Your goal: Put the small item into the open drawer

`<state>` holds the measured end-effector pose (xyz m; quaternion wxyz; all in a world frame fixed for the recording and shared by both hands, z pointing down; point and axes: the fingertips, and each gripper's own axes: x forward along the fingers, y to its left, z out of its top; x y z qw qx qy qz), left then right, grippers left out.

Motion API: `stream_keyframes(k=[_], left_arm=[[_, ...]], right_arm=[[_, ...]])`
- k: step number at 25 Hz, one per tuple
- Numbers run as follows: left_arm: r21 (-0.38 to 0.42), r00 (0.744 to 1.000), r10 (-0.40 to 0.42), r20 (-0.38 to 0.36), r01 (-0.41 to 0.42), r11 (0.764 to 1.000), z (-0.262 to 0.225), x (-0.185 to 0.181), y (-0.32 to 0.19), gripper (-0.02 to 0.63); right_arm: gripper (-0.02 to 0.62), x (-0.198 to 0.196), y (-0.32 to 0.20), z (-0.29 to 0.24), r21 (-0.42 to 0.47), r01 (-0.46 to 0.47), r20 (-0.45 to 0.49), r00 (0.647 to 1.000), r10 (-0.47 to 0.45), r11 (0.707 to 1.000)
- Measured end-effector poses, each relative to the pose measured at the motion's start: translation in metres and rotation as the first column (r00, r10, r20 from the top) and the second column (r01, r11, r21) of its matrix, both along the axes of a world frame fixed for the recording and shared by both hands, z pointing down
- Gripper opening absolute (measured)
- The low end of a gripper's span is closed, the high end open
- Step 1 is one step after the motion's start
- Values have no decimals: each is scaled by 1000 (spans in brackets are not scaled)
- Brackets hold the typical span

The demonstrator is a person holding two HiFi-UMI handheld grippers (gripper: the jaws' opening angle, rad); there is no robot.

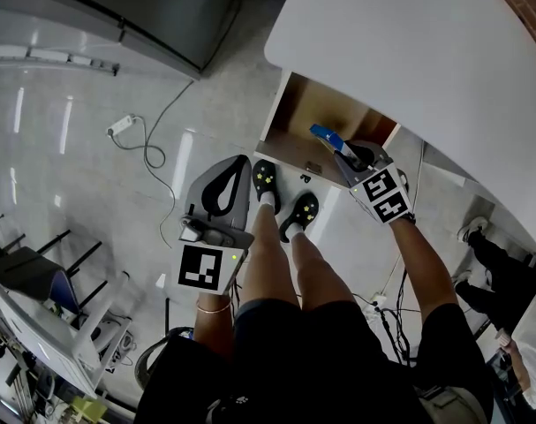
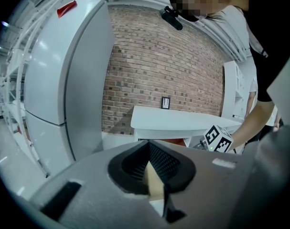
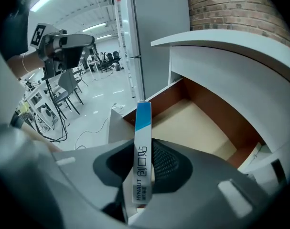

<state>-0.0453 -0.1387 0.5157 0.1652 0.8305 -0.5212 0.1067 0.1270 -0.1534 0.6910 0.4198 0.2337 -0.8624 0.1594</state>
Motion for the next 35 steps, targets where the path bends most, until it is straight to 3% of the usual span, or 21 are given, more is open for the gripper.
stream_keyframes(k=[6, 21, 29, 35], left_arm=[[-11, 1000, -15, 2, 15, 1000, 6, -7, 0, -3], [-36, 999, -47, 11, 47, 998, 15, -23, -8, -3], [-57, 998, -61, 18, 62, 996, 23, -30, -10, -3], [-57, 998, -57, 15, 58, 997, 24, -30, -16, -3]], right_arm=[[95, -2, -7, 25, -25, 14, -41, 999, -15, 1000], [95, -22, -6, 68, -92, 182, -122, 974, -192, 979], [95, -24, -7, 86, -119, 228, -158, 956, -245, 966], [95, -22, -9, 100, -144, 214, -167, 957, -237, 966]])
